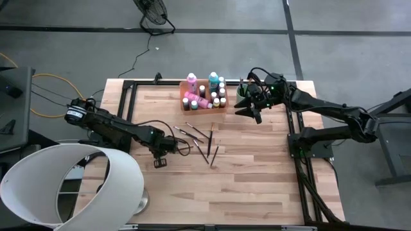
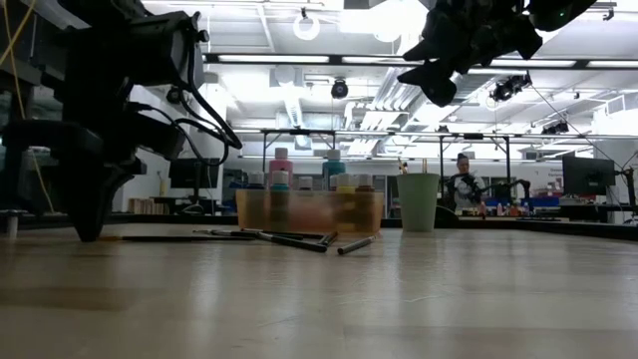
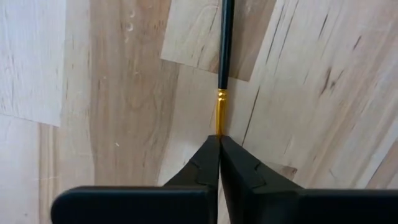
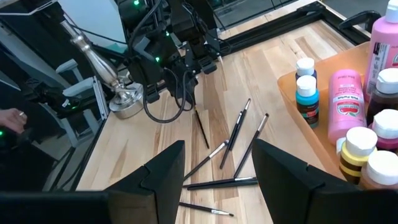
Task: Pick & Place Paint Supplies
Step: Put the gold paint brush into the green cup
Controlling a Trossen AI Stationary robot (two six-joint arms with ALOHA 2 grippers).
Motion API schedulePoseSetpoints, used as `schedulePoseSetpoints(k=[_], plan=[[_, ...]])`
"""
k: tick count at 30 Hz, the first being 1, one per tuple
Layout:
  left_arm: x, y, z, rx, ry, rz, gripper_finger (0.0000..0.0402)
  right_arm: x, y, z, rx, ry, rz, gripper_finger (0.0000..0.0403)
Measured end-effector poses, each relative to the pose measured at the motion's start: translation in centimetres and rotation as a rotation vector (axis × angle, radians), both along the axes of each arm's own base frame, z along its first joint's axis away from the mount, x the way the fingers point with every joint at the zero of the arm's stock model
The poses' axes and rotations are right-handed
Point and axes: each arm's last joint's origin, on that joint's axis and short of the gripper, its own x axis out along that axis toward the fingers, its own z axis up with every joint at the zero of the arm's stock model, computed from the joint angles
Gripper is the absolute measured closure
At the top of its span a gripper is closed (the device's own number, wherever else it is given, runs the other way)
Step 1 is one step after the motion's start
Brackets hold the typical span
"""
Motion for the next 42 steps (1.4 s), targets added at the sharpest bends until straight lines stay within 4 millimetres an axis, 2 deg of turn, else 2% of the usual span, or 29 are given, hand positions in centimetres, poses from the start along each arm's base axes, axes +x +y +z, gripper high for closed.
schedulePoseSetpoints(k=[11, 24, 30, 42], plan=[[0.1, 0.0, 0.0, -0.002, -0.005, 0.02, 0.0401, 0.0, 0.0, 0.0, 0.006, 0.001, -0.002, 0.0222], [1.7, -0.4, 3.1, -0.015, -0.002, 0.031, 0.0401, 0.4, 0.7, 0.0, 0.005, 0.017, -0.025, 0.0222], [2.8, -0.4, 5.4, 0.027, -0.045, 0.007, 0.0401, 1.4, 2.7, -0.1, -0.002, 0.038, -0.021, 0.0222], [4.5, -0.4, 9.8, 0.122, -0.145, -0.095, 0.0401, 3.1, 8.8, -0.4, -0.154, 0.084, -0.07, 0.0222]])
